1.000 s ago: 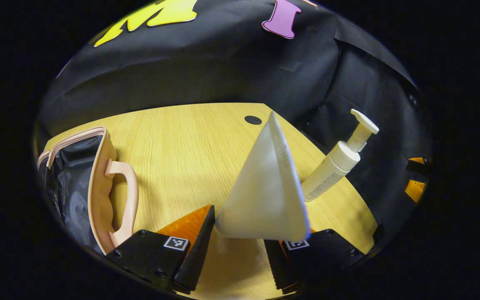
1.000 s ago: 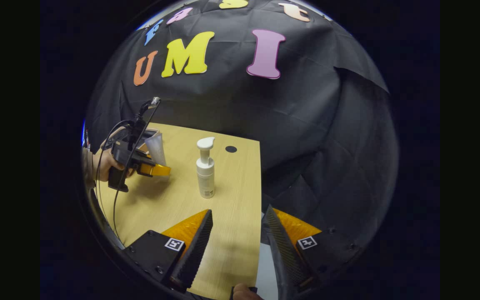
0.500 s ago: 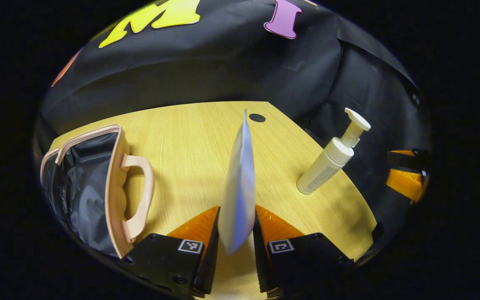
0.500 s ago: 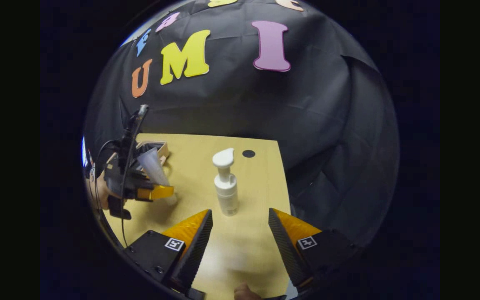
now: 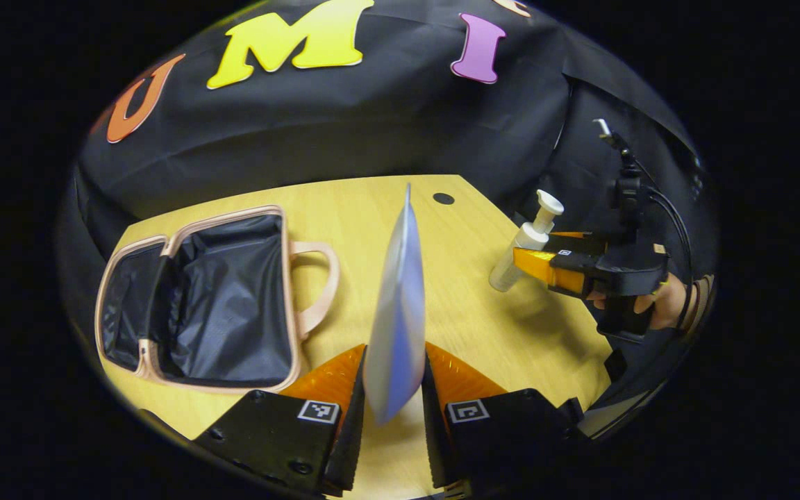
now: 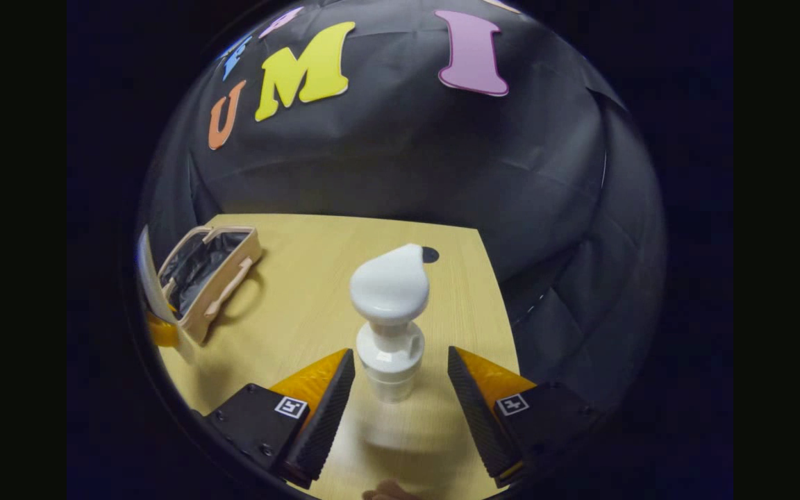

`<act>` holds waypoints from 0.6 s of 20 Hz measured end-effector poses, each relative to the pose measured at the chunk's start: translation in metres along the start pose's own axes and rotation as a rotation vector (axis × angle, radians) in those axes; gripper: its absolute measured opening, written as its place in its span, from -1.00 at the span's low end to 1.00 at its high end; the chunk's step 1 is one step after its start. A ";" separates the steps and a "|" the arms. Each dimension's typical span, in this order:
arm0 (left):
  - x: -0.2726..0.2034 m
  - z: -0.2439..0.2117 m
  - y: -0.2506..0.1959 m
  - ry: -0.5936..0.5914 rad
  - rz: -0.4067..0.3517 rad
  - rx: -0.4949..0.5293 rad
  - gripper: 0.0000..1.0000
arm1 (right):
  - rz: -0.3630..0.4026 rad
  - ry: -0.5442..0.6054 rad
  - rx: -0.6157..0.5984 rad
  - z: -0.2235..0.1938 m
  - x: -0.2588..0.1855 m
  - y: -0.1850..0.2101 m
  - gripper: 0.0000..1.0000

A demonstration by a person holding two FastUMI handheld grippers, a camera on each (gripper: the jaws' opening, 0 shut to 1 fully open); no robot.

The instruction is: First open the suitcase, pack the skin care products into it, and then close the suitcase.

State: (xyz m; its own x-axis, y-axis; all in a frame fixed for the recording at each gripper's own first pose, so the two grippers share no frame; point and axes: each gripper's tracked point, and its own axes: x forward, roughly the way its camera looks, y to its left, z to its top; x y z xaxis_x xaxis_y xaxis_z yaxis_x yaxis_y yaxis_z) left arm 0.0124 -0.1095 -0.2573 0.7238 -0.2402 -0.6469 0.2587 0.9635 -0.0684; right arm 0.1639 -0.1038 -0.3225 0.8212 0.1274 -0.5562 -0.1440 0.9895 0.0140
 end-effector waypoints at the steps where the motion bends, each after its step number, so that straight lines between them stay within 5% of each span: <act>1: -0.011 -0.003 0.009 0.003 0.013 -0.022 -0.15 | -0.007 0.004 0.008 -0.001 0.003 0.002 0.56; 6: -0.065 -0.014 0.079 0.010 0.108 -0.089 -0.15 | -0.064 0.010 0.066 -0.004 0.006 0.007 0.01; 12: -0.061 -0.002 0.170 0.017 0.159 -0.133 -0.15 | -0.091 0.016 0.078 -0.016 -0.026 0.036 -0.01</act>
State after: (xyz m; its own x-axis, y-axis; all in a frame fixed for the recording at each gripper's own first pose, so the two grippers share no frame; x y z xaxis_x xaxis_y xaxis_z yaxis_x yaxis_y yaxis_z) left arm 0.0110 0.0691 -0.2311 0.7380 -0.0825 -0.6698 0.0542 0.9965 -0.0630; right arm 0.1286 -0.0730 -0.3204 0.8197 0.0367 -0.5717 -0.0260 0.9993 0.0270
